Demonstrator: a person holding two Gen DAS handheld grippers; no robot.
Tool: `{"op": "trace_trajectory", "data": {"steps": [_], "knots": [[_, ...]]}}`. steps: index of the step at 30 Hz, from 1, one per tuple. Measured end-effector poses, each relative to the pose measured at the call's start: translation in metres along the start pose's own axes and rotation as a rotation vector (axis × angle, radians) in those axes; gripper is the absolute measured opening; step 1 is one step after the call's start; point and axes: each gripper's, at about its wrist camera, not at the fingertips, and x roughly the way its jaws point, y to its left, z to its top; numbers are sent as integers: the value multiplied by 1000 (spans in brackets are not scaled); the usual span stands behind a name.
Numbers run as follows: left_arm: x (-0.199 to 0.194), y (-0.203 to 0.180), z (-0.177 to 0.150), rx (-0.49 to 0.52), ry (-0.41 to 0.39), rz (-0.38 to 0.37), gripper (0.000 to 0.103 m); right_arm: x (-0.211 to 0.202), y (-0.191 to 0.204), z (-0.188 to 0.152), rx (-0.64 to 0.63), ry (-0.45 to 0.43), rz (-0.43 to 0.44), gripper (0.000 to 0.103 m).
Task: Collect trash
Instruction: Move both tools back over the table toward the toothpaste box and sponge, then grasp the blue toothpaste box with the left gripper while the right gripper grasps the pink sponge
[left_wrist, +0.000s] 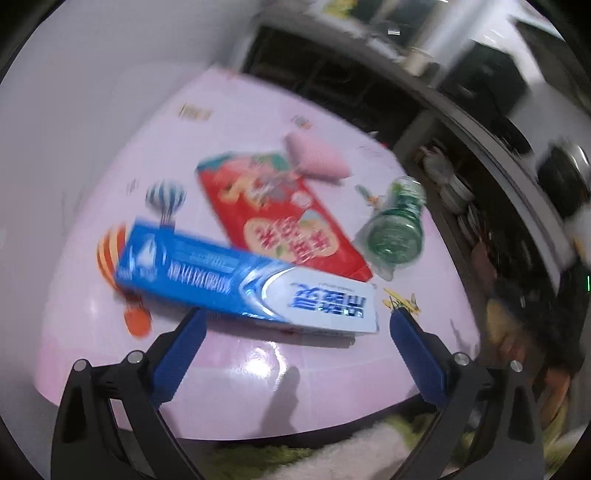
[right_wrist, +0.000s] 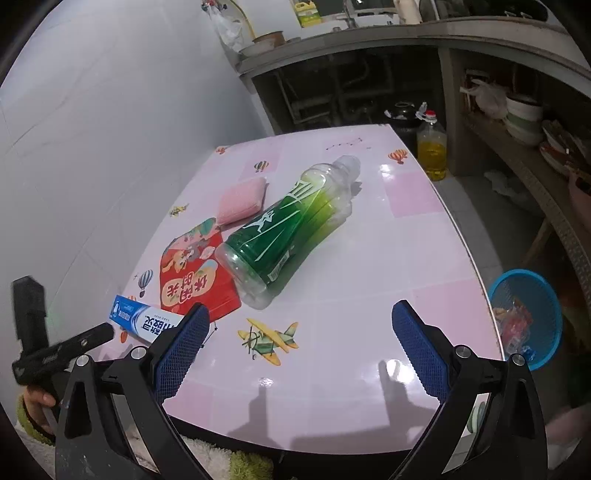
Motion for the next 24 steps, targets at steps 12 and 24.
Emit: {"op": "trace_trajectory", "data": {"steps": [12,24], "knots": [[34,51,30,-469,36,164,97,0,-15,-4,55,10,-24,95],[31,51,30,-478,-66,264,69,-4,-28,-3,77,2,-38,95]]}}
